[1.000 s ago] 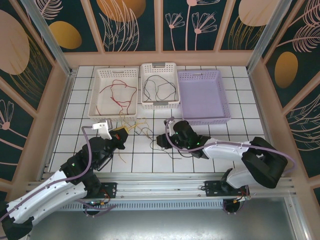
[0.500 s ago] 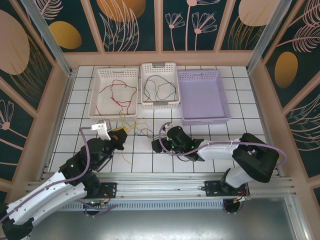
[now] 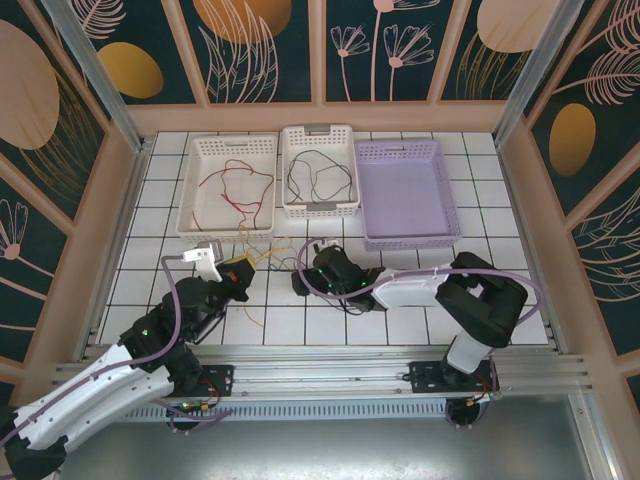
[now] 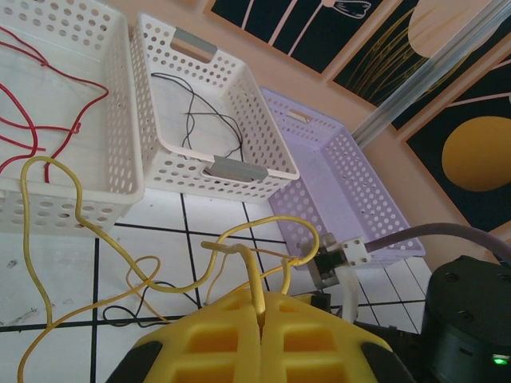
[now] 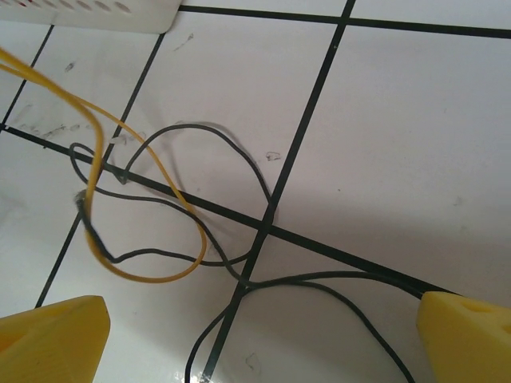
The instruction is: Untangle the cables
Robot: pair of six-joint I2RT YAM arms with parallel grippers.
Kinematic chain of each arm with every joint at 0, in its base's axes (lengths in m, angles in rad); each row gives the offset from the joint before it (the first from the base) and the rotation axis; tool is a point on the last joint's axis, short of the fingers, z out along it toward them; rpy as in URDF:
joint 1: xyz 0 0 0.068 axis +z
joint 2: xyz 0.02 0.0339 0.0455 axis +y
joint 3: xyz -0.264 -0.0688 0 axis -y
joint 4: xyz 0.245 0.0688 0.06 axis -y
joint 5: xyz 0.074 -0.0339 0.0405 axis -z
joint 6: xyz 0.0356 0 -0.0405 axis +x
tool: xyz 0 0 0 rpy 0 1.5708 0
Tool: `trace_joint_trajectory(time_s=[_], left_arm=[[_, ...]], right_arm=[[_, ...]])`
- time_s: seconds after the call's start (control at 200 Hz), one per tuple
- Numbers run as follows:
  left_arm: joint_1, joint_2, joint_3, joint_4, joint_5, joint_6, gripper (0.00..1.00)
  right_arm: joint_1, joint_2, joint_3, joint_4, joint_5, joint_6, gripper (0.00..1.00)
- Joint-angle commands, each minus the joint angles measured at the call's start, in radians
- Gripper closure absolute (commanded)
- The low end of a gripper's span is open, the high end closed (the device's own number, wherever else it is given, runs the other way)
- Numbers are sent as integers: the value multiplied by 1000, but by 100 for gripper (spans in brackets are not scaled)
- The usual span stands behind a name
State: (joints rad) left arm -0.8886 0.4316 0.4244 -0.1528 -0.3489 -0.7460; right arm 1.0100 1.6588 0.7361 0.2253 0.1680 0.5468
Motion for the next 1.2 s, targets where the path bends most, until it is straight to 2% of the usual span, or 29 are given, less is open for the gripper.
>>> trace_joint_trajectory(time_s=[0.0, 0.27, 0.43, 0.646, 0.746, 0.881, 0.986, 1.111, 1.196], left_arm=[[4, -24, -6, 11, -17, -9, 100], [5, -47, -9, -7, -25, -10, 100], [5, -38, -10, -1, -22, -8, 100], [4, -48, -8, -8, -13, -13, 100], [4, -52, -4, -18, -12, -13, 100], [4, -63, 1, -36, -18, -11, 100], [4, -65, -5, -38, -23, -10, 100], [5, -60, -6, -35, -22, -8, 100], [4, -59, 0, -38, -22, -4, 100]], right_arm=[[-12, 18, 22, -33, 13, 25, 2], [-75, -39, -103, 59, -53, 94, 6], [-93, 12, -59, 4, -45, 134, 8], [-98, 48, -35, 18, -44, 155, 11], [-115, 59, -42, 26, -58, 166, 22], [-136, 32, -91, 75, -98, 175, 48], [-140, 16, -95, 58, -107, 164, 57], [-140, -32, -93, 3, -87, 151, 55], [-139, -78, -80, -82, -40, 135, 44]])
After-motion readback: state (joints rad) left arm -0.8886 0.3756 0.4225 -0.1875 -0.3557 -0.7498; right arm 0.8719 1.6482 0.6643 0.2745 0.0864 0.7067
